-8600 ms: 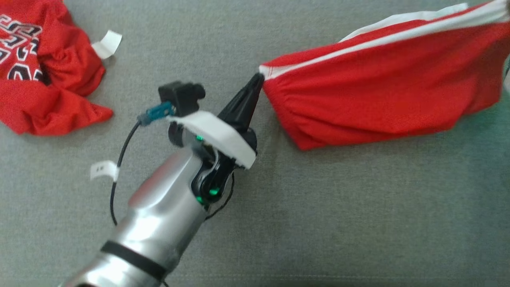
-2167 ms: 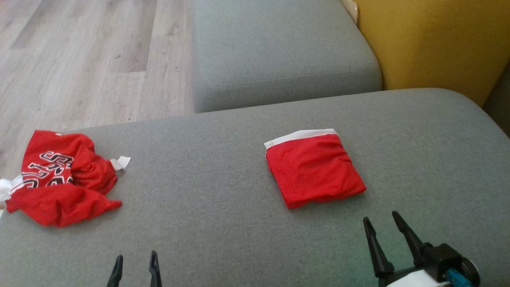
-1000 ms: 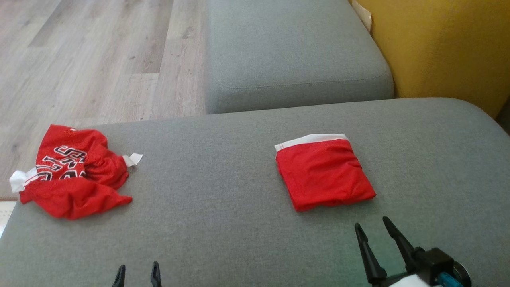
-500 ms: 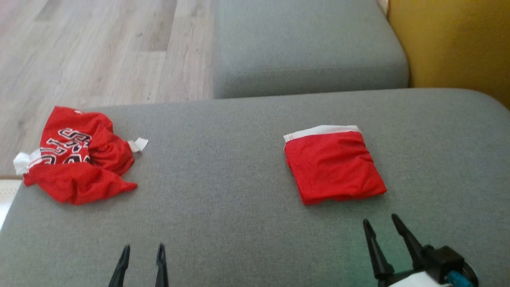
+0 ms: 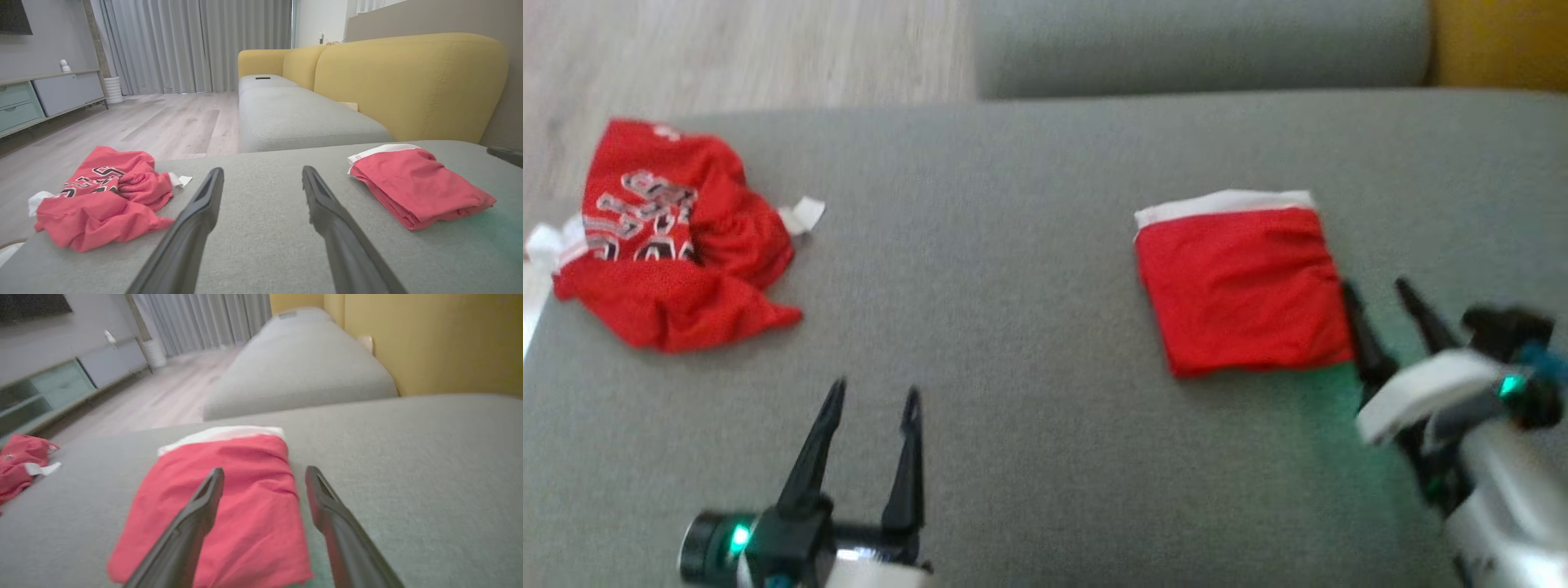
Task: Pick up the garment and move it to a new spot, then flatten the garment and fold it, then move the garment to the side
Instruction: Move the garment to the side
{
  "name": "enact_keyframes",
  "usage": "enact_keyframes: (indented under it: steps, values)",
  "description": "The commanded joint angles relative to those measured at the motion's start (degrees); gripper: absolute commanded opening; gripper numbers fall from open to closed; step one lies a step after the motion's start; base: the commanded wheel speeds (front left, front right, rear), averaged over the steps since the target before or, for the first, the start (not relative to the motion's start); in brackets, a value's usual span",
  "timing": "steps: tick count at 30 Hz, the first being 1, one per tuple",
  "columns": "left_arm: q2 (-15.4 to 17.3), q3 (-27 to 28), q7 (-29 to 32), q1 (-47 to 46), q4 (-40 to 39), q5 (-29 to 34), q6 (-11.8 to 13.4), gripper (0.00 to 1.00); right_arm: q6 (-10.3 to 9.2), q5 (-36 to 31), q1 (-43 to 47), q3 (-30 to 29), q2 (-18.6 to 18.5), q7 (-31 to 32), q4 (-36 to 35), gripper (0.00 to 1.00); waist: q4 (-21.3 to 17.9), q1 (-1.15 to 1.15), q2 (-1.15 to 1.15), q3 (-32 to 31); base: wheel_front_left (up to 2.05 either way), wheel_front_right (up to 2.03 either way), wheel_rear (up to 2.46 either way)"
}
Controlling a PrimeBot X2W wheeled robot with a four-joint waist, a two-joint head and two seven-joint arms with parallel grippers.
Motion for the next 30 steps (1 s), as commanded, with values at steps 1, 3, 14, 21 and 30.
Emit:
enact_keyframes:
  steps: [1,3,14,21,30]
  values:
    - [-0.3,0.5,-0.7,-5.0,-2.2,0.5,-0.2,1.0,0.12,3.2,-5.9,2.2,-3.2,3.5,1.0,1.0,1.8,0.0,0.0,4.3,0.0,0.0,0.0]
    - [-0.3,-0.2,-0.7,-6.6,-2.2,0.5,-0.1,1.0,0.12,5.7,-9.4,3.5,-5.6,6.6,3.6,1.0,2.4,0.0,0.0,5.8,0.0,0.0,0.0]
    - [-0.3,-3.4,-0.7,-11.1,-1.8,0.3,1.1,1.0,0.12,15.8,-18.5,10.7,-11.5,19.2,12.5,1.0,4.6,0.0,0.0,11.3,0.0,0.0,0.0]
    - [0.0,-4.7,-0.7,-12.3,-0.9,0.7,1.3,1.0,0.12,20.4,-21.0,14.7,-13.7,19.3,15.1,0.0,3.7,0.0,0.0,12.7,0.0,0.0,0.0]
    - [0.9,-5.9,-0.7,-14.8,-1.3,0.9,1.4,1.0,0.12,16.3,-24.8,17.9,-24.3,14.3,16.9,0.0,-1.5,0.0,0.0,16.3,0.0,0.0,0.0]
